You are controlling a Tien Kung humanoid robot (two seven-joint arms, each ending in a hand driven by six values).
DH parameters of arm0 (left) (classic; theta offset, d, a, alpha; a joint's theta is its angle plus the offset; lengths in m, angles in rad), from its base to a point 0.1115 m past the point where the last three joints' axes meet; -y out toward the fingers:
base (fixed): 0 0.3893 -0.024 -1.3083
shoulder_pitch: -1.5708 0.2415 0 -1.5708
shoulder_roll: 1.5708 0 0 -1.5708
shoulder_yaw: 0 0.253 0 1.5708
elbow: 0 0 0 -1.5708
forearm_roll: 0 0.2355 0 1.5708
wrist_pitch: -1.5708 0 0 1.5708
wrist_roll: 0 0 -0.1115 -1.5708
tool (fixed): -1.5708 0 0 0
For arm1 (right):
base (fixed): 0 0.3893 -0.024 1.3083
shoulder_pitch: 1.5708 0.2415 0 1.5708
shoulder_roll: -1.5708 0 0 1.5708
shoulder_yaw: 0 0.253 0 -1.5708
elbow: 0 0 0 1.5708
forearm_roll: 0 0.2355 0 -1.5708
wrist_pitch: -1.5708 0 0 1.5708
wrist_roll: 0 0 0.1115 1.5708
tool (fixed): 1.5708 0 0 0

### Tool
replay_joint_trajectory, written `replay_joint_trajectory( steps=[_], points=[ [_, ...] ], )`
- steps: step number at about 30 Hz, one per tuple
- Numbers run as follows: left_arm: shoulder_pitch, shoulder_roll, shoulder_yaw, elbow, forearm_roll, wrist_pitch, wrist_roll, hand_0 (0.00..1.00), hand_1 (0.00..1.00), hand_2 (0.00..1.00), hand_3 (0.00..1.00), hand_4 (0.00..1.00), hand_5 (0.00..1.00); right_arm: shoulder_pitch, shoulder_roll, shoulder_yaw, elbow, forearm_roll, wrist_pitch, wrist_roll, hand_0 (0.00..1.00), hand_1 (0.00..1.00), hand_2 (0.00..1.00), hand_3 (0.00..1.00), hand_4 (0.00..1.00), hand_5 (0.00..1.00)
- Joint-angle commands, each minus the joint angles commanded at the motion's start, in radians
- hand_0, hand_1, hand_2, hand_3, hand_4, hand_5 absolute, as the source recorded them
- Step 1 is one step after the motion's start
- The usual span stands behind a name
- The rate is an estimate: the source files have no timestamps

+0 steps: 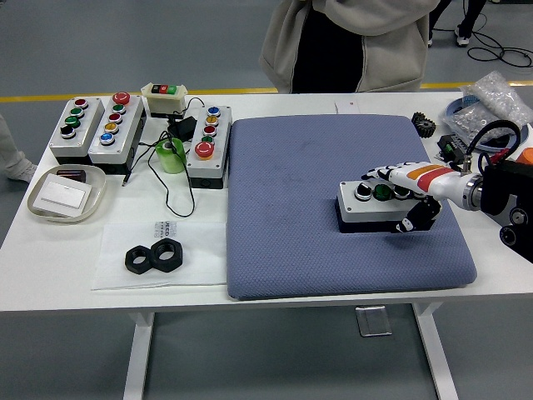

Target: Pick up the button,place it on the desk,press the button,press the button

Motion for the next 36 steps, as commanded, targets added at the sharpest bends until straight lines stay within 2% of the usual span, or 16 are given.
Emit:
replay_joint_trajectory(
  steps=[11, 13, 19, 20, 25, 26, 28, 30, 31, 32, 36],
  points=[
    [0.0, 0.001, 0.001, -0.001, 0.0, -0.001, 0.0, 0.739, 0.857, 0.921, 0.839, 0.652, 0.998, -0.016, -0.008, 0.047, 0.02, 0.014, -0.014, -0.012, 0.998, 0.971, 0.998, 0.998, 0.944, 0.105],
    [-0.001, 0.001, 0.003, -0.001, -0.002, -0.001, -0.001, 0.739, 0.857, 0.921, 0.839, 0.652, 0.998, -0.024, -0.012, 0.065, 0.031, 0.015, -0.03, -0.014, 0.998, 0.971, 0.998, 0.998, 0.944, 0.105],
    [-0.002, 0.001, 0.01, -0.001, -0.012, -0.002, -0.004, 0.739, 0.856, 0.921, 0.838, 0.652, 0.998, -0.06, -0.046, 0.163, 0.098, 0.044, -0.032, -0.032, 0.998, 0.971, 0.998, 0.998, 0.95, 0.112],
    [-0.002, 0.001, 0.011, -0.001, -0.012, -0.002, -0.004, 0.739, 0.856, 0.921, 0.838, 0.651, 0.998, -0.068, -0.055, 0.185, 0.114, 0.049, -0.019, -0.05, 0.998, 0.938, 0.998, 0.998, 0.888, 0.253],
    [-0.002, 0.001, 0.011, 0.0, -0.011, -0.002, -0.003, 0.739, 0.856, 0.921, 0.838, 0.651, 0.998, -0.1, -0.093, 0.257, 0.168, 0.04, -0.002, -0.078, 0.998, 0.938, 0.998, 0.998, 0.888, 0.253],
    [-0.002, 0.001, 0.011, 0.0, -0.011, -0.002, -0.003, 0.74, 0.855, 0.921, 0.839, 0.652, 0.998, -0.106, -0.101, 0.268, 0.179, 0.042, 0.002, -0.08, 0.993, 0.915, 0.998, 0.998, 0.896, 0.288],
    [-0.002, 0.0, 0.01, 0.0, -0.01, -0.002, -0.003, 0.74, 0.855, 0.921, 0.839, 0.652, 0.998, -0.119, -0.119, 0.287, 0.207, 0.052, 0.008, -0.088, 0.993, 0.915, 0.998, 0.998, 0.896, 0.288],
    [-0.001, 0.0, 0.011, 0.0, -0.011, -0.002, -0.003, 0.74, 0.855, 0.921, 0.839, 0.652, 0.998, -0.138, -0.142, 0.314, 0.245, 0.07, 0.002, -0.097, 0.993, 0.915, 0.998, 0.998, 0.896, 0.288],
    [-0.001, 0.0, 0.011, 0.0, -0.011, -0.002, -0.003, 0.74, 0.855, 0.921, 0.839, 0.652, 0.998, -0.143, -0.148, 0.32, 0.257, 0.074, 0.0, -0.099, 0.993, 0.915, 0.998, 0.998, 0.896, 0.288],
    [-0.001, 0.0, 0.009, 0.0, -0.01, -0.002, -0.002, 0.74, 0.855, 0.92, 0.838, 0.652, 0.998, -0.15, -0.155, 0.33, 0.27, 0.079, -0.006, -0.103, 0.95, 0.876, 0.956, 0.998, 0.897, 0.32],
    [0.0, -0.001, 0.004, 0.001, -0.003, 0.0, 0.001, 0.74, 0.855, 0.92, 0.838, 0.652, 0.998, -0.174, -0.176, 0.367, 0.312, 0.085, -0.016, -0.125, 0.95, 0.876, 0.956, 0.998, 0.897, 0.32]
  ],
)
